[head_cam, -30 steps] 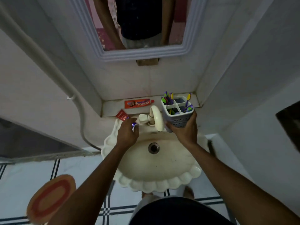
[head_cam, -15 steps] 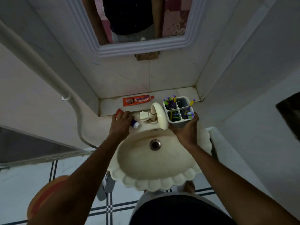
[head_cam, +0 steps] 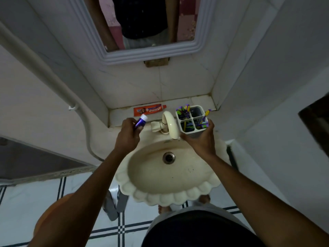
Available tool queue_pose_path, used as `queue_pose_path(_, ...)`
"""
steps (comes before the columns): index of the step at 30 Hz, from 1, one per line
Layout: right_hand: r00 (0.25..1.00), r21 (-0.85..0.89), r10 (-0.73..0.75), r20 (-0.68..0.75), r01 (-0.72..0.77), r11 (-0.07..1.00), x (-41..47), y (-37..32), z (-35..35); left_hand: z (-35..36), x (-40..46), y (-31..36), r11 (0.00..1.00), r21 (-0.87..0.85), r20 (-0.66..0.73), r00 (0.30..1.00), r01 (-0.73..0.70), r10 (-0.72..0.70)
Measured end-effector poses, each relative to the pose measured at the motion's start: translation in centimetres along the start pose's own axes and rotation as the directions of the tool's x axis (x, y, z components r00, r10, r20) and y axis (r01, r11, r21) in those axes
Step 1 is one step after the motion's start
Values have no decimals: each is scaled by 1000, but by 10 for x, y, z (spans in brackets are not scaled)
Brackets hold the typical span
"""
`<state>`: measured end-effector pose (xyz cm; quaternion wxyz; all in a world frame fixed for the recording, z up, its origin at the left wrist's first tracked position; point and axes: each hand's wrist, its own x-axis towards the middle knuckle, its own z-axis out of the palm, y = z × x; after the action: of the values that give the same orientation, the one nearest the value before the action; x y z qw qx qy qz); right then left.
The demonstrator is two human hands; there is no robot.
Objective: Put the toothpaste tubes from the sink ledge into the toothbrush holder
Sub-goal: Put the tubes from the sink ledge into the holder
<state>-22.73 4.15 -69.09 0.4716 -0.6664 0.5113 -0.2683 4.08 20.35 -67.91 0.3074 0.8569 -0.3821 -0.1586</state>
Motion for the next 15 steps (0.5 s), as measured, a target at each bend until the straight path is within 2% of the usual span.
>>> queue_pose_path(4,998,-25,-25,51,26,999,4,-3,-10,-31,-10,63,954,-298,-83,995,35,-62)
queue_pose_path(8,996,-30,-12,89,15,999,9,-4,-17,-54,-6,135,934,-357,-62,998,-30,9)
queue_pose_path(11,992,-27,-11,126,15,1000,16,-1,-24,-54,9,177,956,-283,35,995,-81,95)
queue_pose_path(13,988,-31,-1,152,5,1000,19,2,-27,-49,18,203,981,-87,67,982,-171,177)
queue_pose_path(15,985,-36,6,171,0,999,20,2,-28,-40,25,223,958,122,90,964,-259,249)
